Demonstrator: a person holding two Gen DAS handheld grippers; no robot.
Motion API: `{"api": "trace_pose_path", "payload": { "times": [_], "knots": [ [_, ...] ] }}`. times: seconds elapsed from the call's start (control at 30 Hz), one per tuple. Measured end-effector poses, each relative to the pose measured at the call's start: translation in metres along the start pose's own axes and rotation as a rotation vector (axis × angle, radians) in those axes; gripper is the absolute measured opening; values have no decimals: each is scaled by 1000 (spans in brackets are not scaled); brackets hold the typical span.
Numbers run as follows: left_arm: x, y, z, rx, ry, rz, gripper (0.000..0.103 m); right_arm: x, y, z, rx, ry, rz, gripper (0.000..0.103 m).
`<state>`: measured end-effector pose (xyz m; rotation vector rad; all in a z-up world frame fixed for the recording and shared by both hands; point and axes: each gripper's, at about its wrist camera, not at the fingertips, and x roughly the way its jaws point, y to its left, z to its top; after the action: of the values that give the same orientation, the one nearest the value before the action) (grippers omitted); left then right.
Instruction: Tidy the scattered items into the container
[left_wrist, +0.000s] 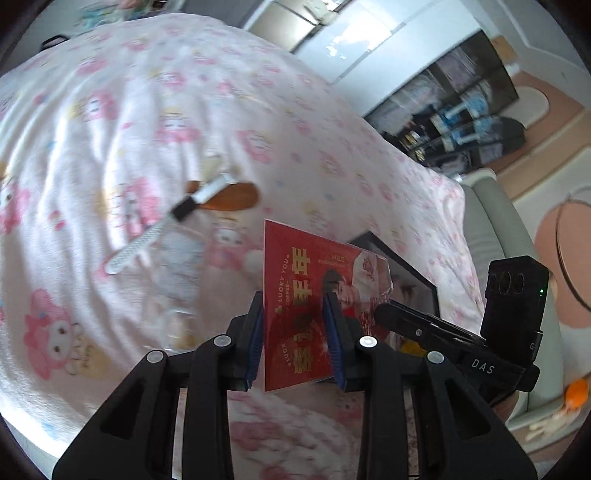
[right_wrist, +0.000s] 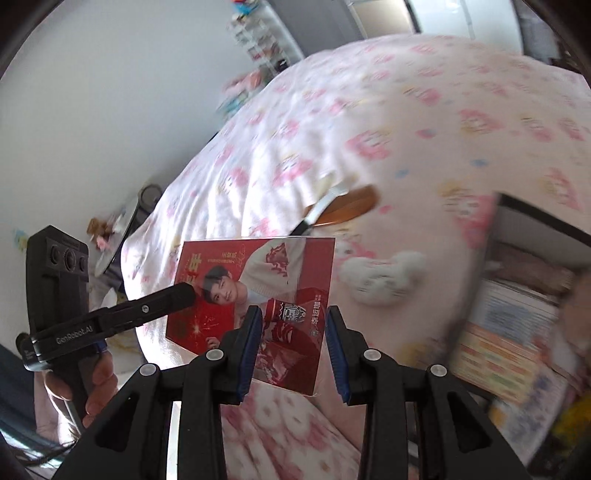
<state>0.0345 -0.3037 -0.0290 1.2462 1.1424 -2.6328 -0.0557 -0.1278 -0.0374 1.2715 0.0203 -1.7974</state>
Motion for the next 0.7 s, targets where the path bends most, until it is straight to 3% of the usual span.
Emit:
{"api": "trace_pose_path", "payload": {
  "times": [0.17,0.4,0.53,0.7],
  "knots": [
    [46,-75,-13,86,79,-50,29,-67,-50,-16,50,-68,-69,31],
    [126,-165,-29,221,213,-56,29,-138,-138,-38,121,-122,-185,31],
    [174,-187,-28,257,277,-10,29,-141,-182,-38,151,-121,-221,31],
    [211,-188,-24,274,335,74,29,-113,-220,-34,153,-63,-265,31]
  ]
}}
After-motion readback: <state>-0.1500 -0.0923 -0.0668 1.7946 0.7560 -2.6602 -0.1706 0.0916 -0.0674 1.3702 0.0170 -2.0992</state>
